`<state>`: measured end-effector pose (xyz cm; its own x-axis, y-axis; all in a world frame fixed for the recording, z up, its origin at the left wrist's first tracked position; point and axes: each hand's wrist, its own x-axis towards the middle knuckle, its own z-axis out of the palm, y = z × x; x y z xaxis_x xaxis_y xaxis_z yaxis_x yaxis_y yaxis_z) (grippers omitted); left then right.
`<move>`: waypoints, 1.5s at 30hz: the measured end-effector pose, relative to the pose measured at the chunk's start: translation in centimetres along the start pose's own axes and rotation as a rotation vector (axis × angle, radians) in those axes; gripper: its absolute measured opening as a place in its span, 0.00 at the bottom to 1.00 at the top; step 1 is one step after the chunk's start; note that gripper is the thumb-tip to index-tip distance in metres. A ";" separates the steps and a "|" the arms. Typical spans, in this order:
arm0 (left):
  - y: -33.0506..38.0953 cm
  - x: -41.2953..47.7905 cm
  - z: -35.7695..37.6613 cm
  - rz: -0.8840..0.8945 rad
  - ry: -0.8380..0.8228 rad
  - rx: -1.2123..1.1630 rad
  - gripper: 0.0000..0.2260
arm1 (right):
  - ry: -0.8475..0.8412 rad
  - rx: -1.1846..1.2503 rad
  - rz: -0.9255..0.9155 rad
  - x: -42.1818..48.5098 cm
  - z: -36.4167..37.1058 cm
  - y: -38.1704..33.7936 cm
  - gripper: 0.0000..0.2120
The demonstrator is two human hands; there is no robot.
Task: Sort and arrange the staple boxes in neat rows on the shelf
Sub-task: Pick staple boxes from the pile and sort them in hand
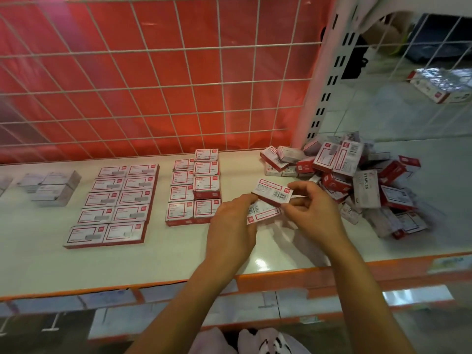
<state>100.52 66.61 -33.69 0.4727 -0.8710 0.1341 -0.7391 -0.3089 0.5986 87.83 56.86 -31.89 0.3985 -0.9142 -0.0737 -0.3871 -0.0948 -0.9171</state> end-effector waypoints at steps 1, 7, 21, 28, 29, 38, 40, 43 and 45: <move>-0.1 -0.2 -0.4 0.003 0.013 0.003 0.23 | -0.014 0.057 -0.004 -0.3 -0.2 -0.4 0.17; -1.8 -1.3 -3.8 -0.019 0.057 -0.029 0.24 | -0.103 0.198 -0.071 -1.7 -0.1 -2.6 0.18; -11.3 -2.7 -12.9 -0.066 0.110 -0.015 0.22 | -0.325 0.248 -0.122 -3.0 11.5 -7.7 0.20; -16.4 -3.2 -16.4 -0.087 0.073 -0.025 0.23 | -0.333 0.226 -0.100 -3.6 17.4 -9.8 0.18; -17.1 -3.2 -16.6 -0.084 0.066 -0.024 0.23 | -0.313 0.237 -0.096 -3.7 18.2 -10.0 0.15; -22.0 -3.5 -19.3 -0.015 -0.046 0.008 0.25 | -0.203 0.361 0.143 -4.6 23.9 -11.2 0.10; -22.8 -3.7 -20.0 0.009 -0.071 0.027 0.26 | -0.198 0.388 0.204 -5.0 24.9 -11.4 0.12; -23.8 -3.9 -20.6 0.052 -0.080 0.034 0.26 | -0.208 0.378 0.239 -5.7 26.1 -11.7 0.14; -24.5 -4.1 -20.7 0.065 -0.072 0.041 0.25 | -0.216 0.368 0.235 -6.2 26.6 -11.7 0.16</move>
<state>126.60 85.62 -32.53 0.3882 -0.9145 0.1140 -0.7870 -0.2646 0.5573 112.03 74.13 -31.16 0.5141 -0.7880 -0.3389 -0.1831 0.2852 -0.9408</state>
